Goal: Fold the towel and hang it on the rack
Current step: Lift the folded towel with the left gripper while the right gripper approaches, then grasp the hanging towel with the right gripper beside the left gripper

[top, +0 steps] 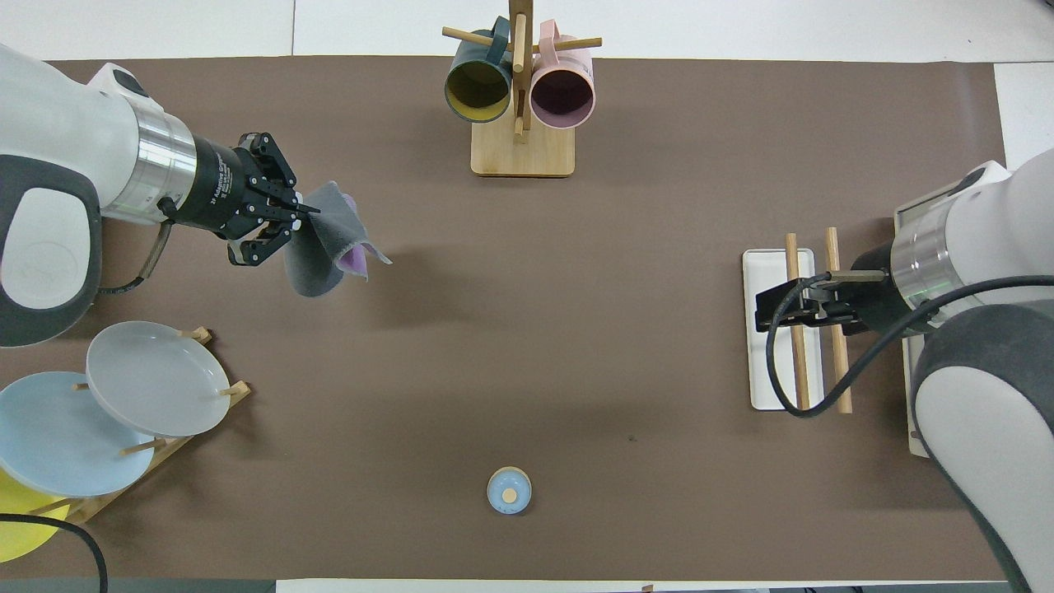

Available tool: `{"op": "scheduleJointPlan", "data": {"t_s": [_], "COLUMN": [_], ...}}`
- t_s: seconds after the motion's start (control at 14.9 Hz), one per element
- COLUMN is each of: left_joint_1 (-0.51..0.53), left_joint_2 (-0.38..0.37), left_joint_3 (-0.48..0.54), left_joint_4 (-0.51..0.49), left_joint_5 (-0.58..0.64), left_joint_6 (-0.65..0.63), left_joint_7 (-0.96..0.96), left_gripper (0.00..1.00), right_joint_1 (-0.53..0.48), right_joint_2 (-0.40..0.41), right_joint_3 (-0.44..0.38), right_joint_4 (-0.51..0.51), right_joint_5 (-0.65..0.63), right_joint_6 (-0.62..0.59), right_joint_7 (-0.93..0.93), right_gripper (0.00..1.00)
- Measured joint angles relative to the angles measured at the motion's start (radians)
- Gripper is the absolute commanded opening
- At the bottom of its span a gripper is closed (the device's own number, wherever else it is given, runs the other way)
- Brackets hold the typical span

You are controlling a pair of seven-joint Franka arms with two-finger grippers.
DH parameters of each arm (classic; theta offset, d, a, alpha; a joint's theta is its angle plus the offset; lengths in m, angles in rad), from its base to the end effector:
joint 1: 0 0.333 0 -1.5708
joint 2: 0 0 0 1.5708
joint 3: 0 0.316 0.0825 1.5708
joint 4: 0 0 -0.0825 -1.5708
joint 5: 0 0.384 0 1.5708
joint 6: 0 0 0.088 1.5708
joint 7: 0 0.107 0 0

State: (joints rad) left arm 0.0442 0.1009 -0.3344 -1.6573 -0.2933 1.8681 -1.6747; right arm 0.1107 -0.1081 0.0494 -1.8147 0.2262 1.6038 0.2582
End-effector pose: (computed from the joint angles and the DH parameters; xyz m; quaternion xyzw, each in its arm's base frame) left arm 0.5759 -0.1863 0.5591 0.7351 0.6568 -0.1002 0.1349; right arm 0.5060 0.1065 0.5728 -0.9909 0.0585 0.0728 0.0968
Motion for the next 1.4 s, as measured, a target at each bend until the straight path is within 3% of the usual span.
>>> {"op": "scheduleJointPlan", "data": {"t_s": [0.27,0.6,0.87,1.14,1.4], "left_joint_1": [-0.001,-0.002,-0.004,-0.030,-0.047], "left_joint_2": [-0.021,-0.045,-0.062,-0.069,-0.077], "left_joint_3": [-0.050,-0.106,-0.143,-0.170,-0.171], "left_joint_4": [0.002,0.003,-0.001,-0.025,-0.046], "left_joint_5": [-0.032,-0.097,-0.139,-0.146,-0.146], "left_joint_6": [0.013,0.050,0.104,0.191,0.209], "left_joint_7": [-0.221,-0.399,-0.535,-0.662,-0.714], "left_gripper": [0.00,0.00,0.00,0.00,0.00], "right_joint_1": [0.020,0.101,0.210,0.235,0.313], "right_joint_2": [-0.017,-0.018,-0.011,0.021,0.039], "right_joint_3": [0.003,0.004,0.006,0.004,0.006], "right_joint_4": [-0.056,-0.133,-0.150,-0.152,-0.153], "right_joint_5": [0.216,0.541,0.630,0.738,0.748], "right_joint_6": [0.136,0.446,0.623,0.684,0.809], "right_joint_7": [0.301,0.803,1.172,1.238,1.249], "right_gripper": [1.00,1.00,1.00,1.00,1.00]}}
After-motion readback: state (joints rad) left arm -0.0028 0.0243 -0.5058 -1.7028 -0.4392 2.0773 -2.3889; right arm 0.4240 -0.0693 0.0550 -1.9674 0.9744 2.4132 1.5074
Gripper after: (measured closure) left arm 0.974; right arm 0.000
